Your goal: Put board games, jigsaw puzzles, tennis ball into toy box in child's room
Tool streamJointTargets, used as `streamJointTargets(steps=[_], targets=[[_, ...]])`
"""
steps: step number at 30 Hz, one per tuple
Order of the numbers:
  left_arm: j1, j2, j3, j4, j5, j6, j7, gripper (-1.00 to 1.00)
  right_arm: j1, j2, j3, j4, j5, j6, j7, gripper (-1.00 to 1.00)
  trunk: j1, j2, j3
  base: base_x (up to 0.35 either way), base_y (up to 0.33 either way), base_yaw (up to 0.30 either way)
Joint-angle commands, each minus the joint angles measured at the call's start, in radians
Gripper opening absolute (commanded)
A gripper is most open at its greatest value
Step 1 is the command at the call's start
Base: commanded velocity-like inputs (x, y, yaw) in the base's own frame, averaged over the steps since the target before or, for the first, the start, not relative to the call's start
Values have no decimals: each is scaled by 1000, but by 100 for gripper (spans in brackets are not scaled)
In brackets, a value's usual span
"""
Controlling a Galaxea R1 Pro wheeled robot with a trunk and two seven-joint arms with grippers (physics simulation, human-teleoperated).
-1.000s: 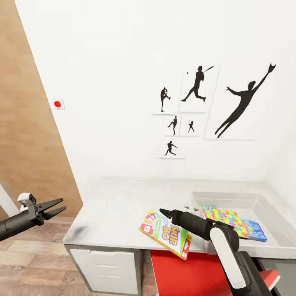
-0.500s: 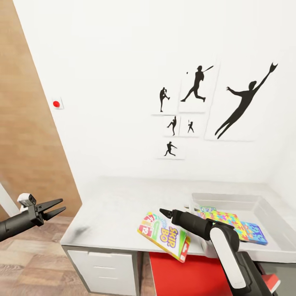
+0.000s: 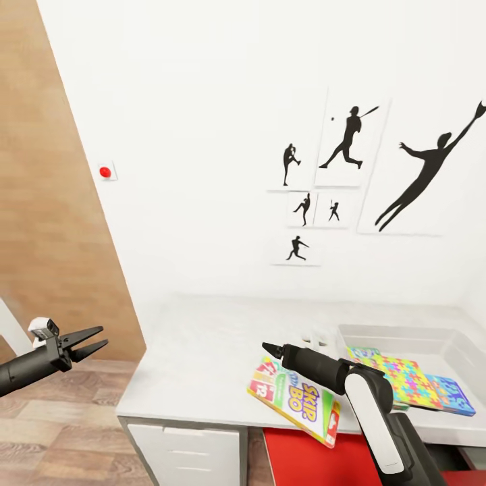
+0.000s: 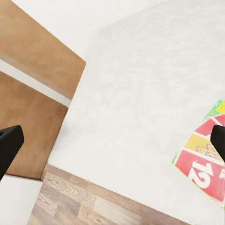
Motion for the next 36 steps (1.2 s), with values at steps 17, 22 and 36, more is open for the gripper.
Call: streamJointTargets(steps=[17,22,36], targets=[[-1,0,0,0,-1,4,-3,100,-1,0,-1,-1,7,4,5,100,1,-2,-2,16,13,0],[-1,0,0,0,-1,4,-2,100,-1,0,0,-1,7,4,4,100,1,-2,-2,0,0,0],[-1,0,0,0,-1,4,-1,100,-5,14,-2,-1,7,4,-184,100,1,-2,-2,1,3,0]])
